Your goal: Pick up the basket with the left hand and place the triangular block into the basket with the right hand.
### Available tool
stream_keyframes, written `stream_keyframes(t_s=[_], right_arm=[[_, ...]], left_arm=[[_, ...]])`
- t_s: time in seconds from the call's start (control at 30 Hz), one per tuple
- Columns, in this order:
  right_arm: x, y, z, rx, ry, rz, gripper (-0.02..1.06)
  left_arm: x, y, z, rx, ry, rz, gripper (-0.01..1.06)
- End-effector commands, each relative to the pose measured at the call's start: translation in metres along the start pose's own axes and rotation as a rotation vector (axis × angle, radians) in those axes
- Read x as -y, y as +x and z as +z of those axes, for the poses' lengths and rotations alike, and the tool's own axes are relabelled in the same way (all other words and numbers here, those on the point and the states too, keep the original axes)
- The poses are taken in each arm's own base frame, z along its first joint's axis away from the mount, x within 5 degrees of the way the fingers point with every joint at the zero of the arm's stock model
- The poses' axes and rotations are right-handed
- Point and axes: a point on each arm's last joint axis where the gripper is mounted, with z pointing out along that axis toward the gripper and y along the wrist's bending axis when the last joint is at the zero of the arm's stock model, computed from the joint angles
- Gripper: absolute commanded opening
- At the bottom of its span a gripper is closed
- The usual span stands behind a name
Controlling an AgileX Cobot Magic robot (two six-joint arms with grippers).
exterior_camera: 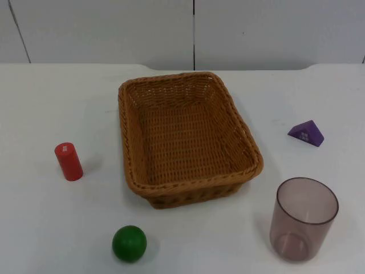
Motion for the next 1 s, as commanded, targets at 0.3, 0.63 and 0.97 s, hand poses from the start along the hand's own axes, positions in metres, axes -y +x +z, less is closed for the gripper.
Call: stream_keyframes(t_s=[0.3,0.63,0.97], right_arm=[[0.002,0.001,0.0,0.003,0.023,-0.025,1.05],[0.012,-0.012,-0.004,0.053,0.13,0.067,1.05],[0.009,-0.113,0.042,0.084,0.127,0.026,1.05]], left_arm=[[0.001,0.001,0.001,0.009,0.013,0.013,1.05],[-0.006,-0.024,0.004,0.04,-0.069,-0.036,1.05],[-0.003,-0.118,0.056,0.031,-0.059,-0.041,1.05]])
